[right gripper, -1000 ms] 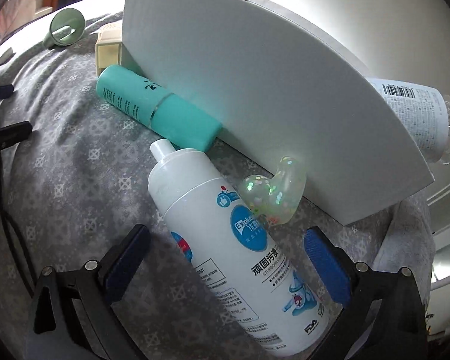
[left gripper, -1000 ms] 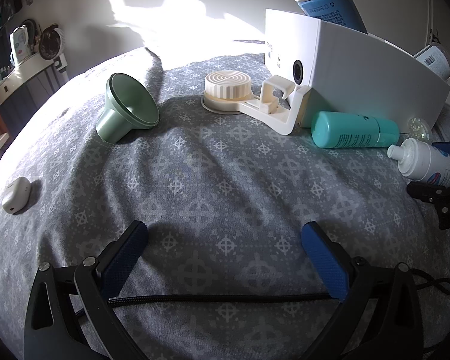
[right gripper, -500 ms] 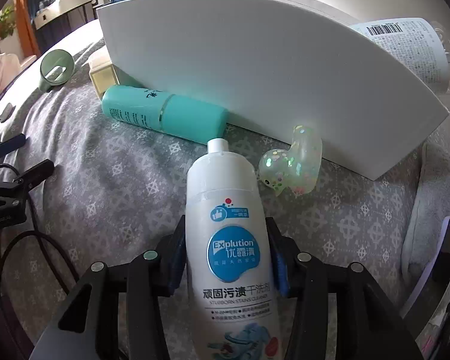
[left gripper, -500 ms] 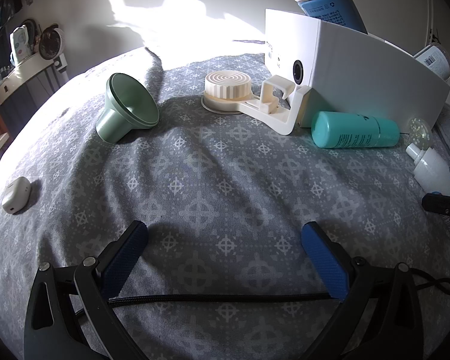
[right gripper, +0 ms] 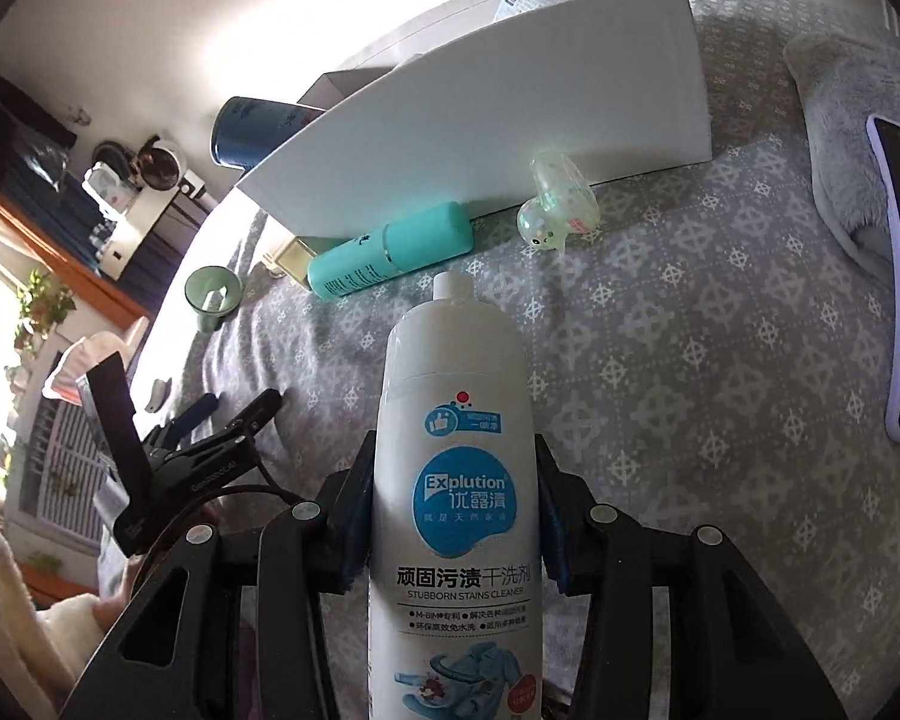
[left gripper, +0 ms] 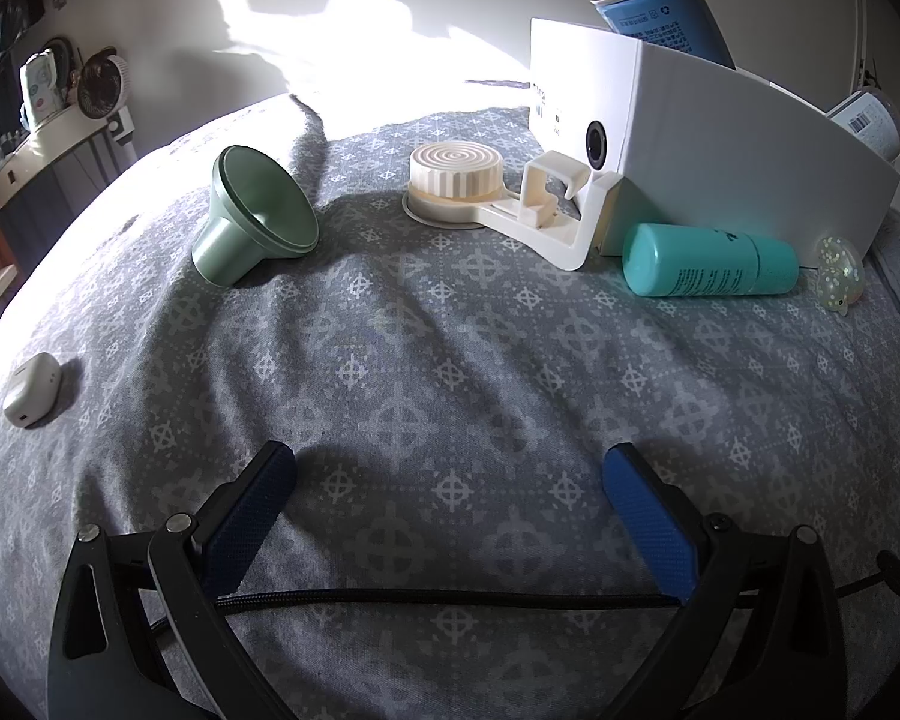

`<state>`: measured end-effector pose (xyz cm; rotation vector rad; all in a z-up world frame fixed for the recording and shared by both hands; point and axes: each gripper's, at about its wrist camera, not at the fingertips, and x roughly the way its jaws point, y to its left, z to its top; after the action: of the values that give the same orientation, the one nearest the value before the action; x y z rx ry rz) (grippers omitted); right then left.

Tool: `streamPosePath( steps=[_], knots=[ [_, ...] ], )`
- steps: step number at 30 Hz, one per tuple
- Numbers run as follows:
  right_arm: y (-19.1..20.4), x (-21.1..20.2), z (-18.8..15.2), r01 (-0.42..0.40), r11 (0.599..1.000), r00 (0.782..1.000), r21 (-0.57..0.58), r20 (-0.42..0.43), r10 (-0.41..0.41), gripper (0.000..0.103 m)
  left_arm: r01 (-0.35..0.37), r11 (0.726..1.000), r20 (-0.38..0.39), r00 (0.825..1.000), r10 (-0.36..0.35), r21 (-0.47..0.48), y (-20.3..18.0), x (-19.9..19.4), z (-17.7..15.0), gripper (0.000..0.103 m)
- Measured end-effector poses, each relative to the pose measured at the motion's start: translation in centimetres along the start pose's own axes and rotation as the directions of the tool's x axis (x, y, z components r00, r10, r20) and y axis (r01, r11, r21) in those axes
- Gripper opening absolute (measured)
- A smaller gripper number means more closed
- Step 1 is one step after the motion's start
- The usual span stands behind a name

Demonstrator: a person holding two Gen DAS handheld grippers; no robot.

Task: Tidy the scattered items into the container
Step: 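Carry the Explution bottle into the box and open the right tool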

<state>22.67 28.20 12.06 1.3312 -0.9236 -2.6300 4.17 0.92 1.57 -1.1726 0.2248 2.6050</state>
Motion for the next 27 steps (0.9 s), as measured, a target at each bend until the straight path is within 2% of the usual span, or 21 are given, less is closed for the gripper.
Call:
streamPosePath(
  steps=[9,14,22,27],
  knots=[
    [-1.5,-2.5,0.1,-0.131,0.986,0.988,0.107,0.097,0.12,0.043,0.0,1.0,0.0,1.0,0.0,0.0,0.0,0.0,0.0,0.103],
    [-2.2,-4.6,1.1,-0.151,0.979,0.978,0.138,0.167,0.128,0.043,0.0,1.0,0.0,1.0,0.0,0.0,0.0,0.0,0.0,0.103],
    [-4.9,-8.1,5.1,-0.101,0.964,0.954,0.247,0.3,0.023,0.043,0.001,1.0,0.0,1.0,-0.001,0.0,0.0,0.0,0.0,0.103],
    [-5.9,-8.7,8.9,-0.064,0.945,0.936,0.321,0.346,-0.055,0.043,0.001,1.0,0.0,1.0,-0.001,0.0,0.0,0.0,0.0,0.103]
  ],
)
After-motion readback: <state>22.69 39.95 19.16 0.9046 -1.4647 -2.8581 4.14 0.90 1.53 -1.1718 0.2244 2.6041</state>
